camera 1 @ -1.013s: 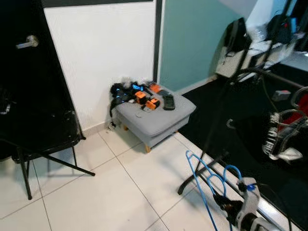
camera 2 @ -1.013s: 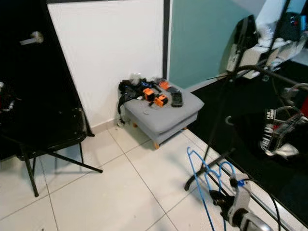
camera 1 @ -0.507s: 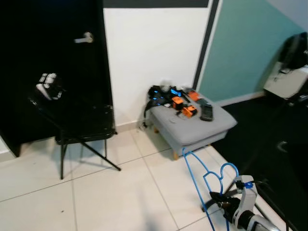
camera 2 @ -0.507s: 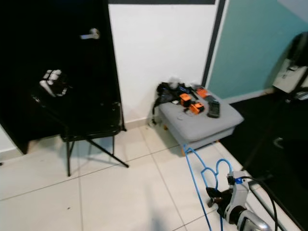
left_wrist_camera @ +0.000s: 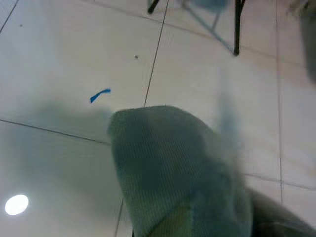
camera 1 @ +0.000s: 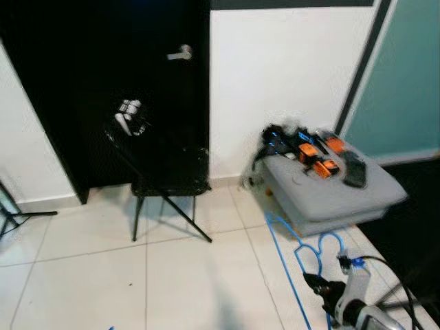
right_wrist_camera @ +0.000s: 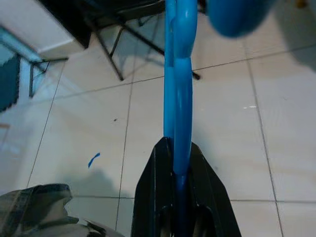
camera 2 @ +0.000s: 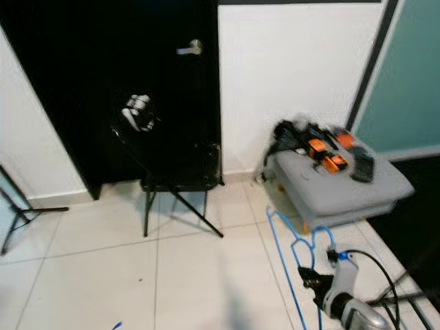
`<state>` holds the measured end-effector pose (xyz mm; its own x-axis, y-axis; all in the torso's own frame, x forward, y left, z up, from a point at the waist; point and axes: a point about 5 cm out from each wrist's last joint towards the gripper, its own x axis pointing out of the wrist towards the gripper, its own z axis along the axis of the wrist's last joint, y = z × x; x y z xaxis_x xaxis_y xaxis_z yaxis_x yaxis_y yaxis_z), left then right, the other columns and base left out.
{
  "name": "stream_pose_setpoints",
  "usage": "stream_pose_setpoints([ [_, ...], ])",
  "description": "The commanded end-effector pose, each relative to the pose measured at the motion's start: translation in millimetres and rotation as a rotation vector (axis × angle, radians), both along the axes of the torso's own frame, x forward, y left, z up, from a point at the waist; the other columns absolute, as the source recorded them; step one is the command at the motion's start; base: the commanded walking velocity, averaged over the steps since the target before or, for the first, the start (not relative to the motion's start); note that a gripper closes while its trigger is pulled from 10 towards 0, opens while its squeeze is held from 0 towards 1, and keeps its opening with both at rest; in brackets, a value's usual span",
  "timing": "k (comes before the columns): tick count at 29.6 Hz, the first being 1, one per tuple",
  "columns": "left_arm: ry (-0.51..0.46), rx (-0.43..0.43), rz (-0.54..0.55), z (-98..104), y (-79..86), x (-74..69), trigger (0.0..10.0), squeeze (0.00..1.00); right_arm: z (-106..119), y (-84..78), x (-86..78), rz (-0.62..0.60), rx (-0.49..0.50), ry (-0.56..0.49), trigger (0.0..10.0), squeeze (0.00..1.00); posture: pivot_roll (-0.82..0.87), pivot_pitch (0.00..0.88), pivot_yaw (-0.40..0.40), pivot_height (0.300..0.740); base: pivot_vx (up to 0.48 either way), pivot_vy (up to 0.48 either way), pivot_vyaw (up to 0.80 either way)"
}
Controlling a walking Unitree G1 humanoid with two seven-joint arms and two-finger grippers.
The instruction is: Hang hanger
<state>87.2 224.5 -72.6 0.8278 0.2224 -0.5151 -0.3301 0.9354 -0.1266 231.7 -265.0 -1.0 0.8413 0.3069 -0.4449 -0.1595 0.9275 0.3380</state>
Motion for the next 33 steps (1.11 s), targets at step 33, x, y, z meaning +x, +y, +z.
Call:
stream_pose_setpoints([
  [33, -0.034, 0.003, -0.088, 4.3, 1.8, -12.1, 10.0, 0.0, 8.4, -7.8, -6.4, 0.018, 0.041, 0.025, 10.0, 0.0, 0.07, 0.0, -0.052, 0.74, 0.0, 0.0, 0.76],
])
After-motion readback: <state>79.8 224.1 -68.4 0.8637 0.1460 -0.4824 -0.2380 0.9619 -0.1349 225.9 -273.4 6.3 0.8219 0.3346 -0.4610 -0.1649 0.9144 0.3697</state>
